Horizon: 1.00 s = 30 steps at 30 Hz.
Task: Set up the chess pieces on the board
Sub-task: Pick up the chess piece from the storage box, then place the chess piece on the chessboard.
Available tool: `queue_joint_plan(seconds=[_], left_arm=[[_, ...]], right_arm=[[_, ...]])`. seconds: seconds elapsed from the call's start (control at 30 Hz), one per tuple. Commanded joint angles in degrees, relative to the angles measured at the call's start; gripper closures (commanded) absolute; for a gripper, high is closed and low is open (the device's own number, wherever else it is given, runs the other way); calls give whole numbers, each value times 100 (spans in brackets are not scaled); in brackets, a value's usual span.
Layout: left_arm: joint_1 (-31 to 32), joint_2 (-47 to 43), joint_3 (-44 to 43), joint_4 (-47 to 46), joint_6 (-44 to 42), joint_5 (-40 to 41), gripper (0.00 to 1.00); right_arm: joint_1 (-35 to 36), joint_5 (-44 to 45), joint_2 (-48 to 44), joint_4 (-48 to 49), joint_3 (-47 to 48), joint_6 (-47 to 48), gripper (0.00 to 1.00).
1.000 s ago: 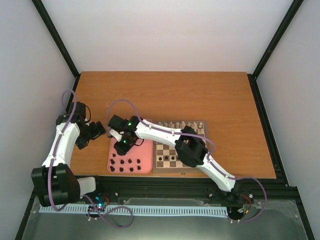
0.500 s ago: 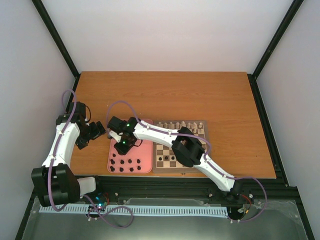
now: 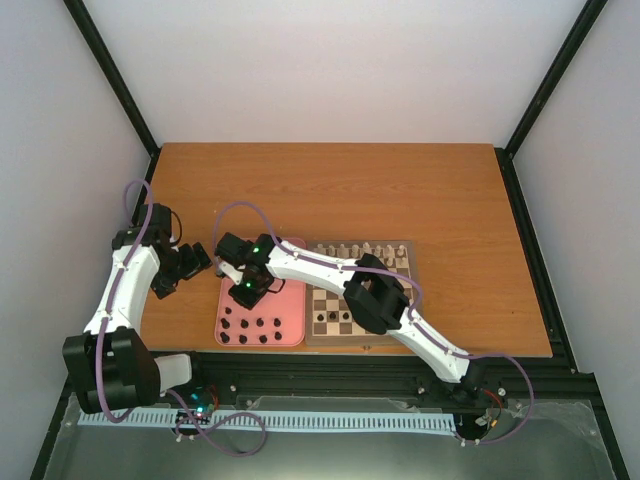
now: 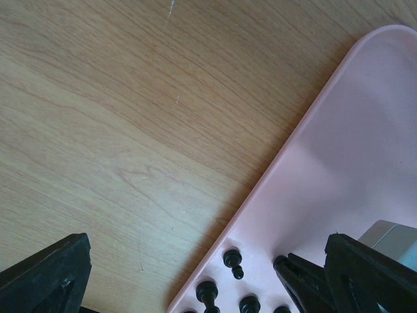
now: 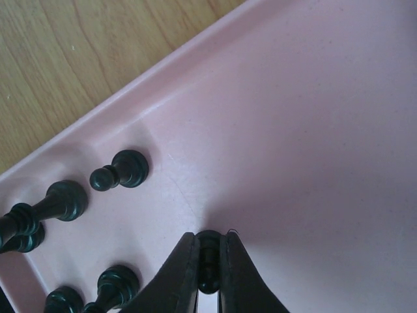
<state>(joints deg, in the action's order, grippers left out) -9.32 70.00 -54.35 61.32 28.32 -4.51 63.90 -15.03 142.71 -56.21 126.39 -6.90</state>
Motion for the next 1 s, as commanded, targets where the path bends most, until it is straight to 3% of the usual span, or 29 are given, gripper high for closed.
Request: queue_joint_plan(seconds=[0.0, 0.4, 0.73, 0.97], left_arm=[[-52, -109, -23, -50, -1, 8, 0], [-50, -102, -63, -14, -9, 51, 0], [-50, -42, -113, -33, -19, 26, 0], [-47, 33, -94, -67, -33, -4, 0]], right_arm=[[9, 378, 13, -145, 89, 0, 96], [-570, 1135, -1838, 201, -1141, -482, 97], [-1931, 1768, -4948, 241, -5187, -1153, 97], [-2376, 1931, -6301, 5, -6845, -1626, 97]])
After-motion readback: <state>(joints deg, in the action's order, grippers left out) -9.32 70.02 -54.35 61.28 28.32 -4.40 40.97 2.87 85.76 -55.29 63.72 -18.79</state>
